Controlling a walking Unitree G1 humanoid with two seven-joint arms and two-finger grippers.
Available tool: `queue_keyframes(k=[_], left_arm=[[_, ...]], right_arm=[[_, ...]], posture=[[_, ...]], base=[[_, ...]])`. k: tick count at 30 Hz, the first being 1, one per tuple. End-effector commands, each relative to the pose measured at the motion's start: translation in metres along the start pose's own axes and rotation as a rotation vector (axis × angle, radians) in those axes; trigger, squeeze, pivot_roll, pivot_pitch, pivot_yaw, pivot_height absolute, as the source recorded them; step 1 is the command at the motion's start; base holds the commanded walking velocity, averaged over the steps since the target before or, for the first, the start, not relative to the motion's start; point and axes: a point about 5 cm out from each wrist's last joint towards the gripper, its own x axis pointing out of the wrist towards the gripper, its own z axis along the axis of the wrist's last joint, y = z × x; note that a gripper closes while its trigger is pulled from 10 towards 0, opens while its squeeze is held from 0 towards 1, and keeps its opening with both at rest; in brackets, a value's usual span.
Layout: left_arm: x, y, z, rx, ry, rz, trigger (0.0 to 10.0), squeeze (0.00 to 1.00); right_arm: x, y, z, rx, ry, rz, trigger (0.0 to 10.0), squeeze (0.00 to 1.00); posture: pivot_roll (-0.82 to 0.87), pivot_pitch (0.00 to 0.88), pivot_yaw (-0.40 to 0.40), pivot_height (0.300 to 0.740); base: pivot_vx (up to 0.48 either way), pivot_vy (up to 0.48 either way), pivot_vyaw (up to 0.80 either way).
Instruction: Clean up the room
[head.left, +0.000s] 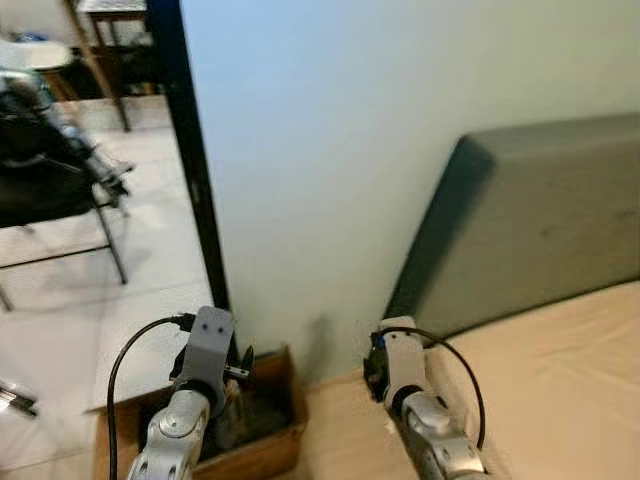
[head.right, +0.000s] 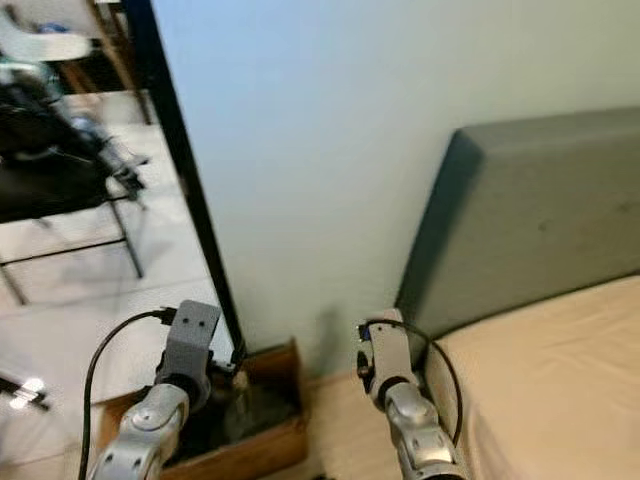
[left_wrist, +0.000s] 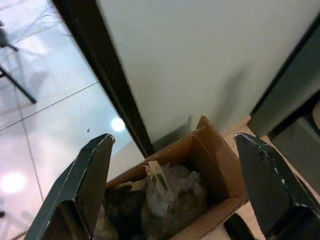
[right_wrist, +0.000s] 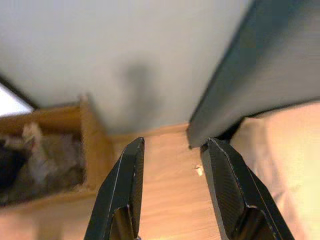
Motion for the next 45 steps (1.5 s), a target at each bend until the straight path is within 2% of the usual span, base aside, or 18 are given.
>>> queue_keyframes(k=[1, 8, 10, 13, 26, 45], left_arm=[[0.0, -0.003, -0.005, -0.011, 0.016, 0.0, 10.0, 0.0], [0.001, 0.001, 0.002, -0.02, -0.03, 0.032, 10.0, 0.0], [0.0, 0.006, 0.007, -0.058, -0.071, 0.072, 10.0, 0.0], [0.0, 0.008, 0.007, -0.064, -0.072, 0.077, 10.0, 0.0], [-0.003, -0.001, 0.002, -0.07, -0.055, -0.029, 10.0, 0.0], [0.0, -0.003, 0.003, -0.074, -0.063, -0.049, 10.0, 0.0]], right_arm=[[-0.003, 0.0, -0.009, 0.019, 0.035, -0.002, 10.0, 0.0], [-0.007, -0.002, -0.01, 0.007, 0.037, -0.025, 10.0, 0.0], [-0.011, -0.009, -0.013, 0.034, 0.037, -0.08, 10.0, 0.0], [-0.012, -0.012, -0.014, 0.047, 0.035, -0.099, 10.0, 0.0], [-0.013, -0.016, -0.012, 0.055, 0.035, -0.108, 10.0, 0.0], [-0.012, -0.016, -0.008, 0.061, 0.029, -0.118, 10.0, 0.0]], posture=[[-0.07, 0.127, -0.027, 0.74], [-0.07, 0.126, -0.026, 0.74], [-0.08, 0.123, -0.022, 0.74], [-0.08, 0.123, -0.021, 0.74], [-0.08, 0.106, -0.02, 0.74], [-0.07, 0.104, -0.014, 0.74]], base=[[0.0, 0.0, -0.8], [0.0, 0.0, -0.8], [0.0, 0.0, -0.8], [0.0, 0.0, -0.8], [0.0, 0.0, -0.8], [0.0, 0.0, -0.8]])
